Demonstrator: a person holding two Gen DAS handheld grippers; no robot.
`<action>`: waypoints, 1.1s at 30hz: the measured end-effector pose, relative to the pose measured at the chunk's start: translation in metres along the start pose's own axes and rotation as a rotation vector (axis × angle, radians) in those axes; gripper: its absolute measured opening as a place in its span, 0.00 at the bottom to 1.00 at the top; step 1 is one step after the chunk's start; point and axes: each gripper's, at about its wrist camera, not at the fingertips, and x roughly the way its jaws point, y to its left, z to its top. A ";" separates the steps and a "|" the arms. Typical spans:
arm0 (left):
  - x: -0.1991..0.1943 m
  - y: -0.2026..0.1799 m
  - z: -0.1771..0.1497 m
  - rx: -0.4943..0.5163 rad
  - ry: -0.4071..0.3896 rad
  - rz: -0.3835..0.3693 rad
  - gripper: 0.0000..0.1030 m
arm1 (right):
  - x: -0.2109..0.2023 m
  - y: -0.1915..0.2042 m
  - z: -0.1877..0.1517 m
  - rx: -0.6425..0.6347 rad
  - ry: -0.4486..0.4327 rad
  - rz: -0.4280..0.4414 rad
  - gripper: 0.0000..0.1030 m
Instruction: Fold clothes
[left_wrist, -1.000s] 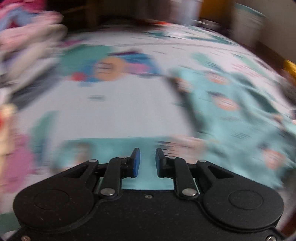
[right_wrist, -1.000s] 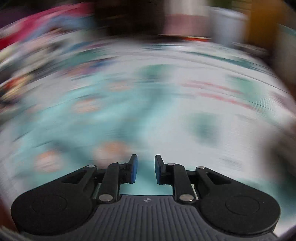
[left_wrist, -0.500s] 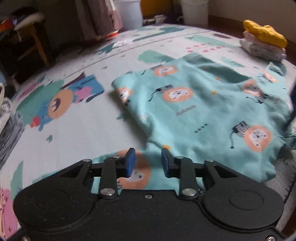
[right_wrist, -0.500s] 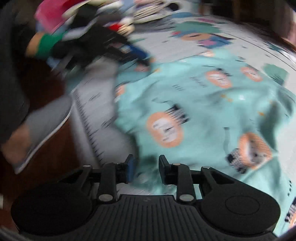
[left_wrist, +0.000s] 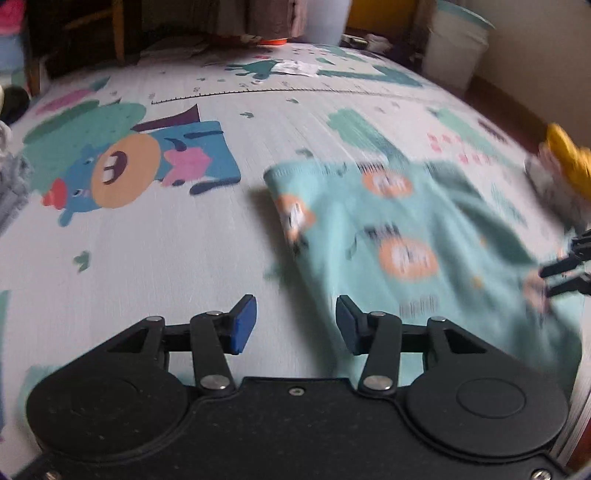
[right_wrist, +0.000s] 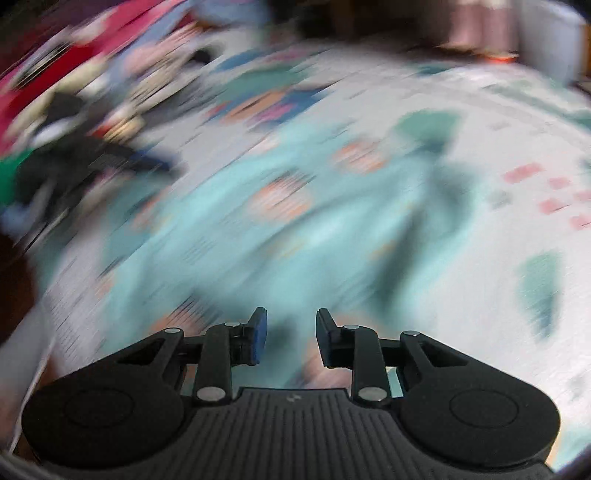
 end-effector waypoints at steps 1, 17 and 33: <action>0.008 0.001 0.008 -0.013 0.003 -0.008 0.45 | 0.002 -0.013 0.009 0.045 -0.022 -0.034 0.29; 0.089 0.037 0.092 -0.300 0.109 -0.095 0.45 | 0.077 -0.172 0.070 0.640 -0.042 -0.030 0.55; 0.070 0.058 0.082 -0.340 -0.049 -0.079 0.17 | 0.087 -0.130 0.100 0.197 -0.108 -0.234 0.26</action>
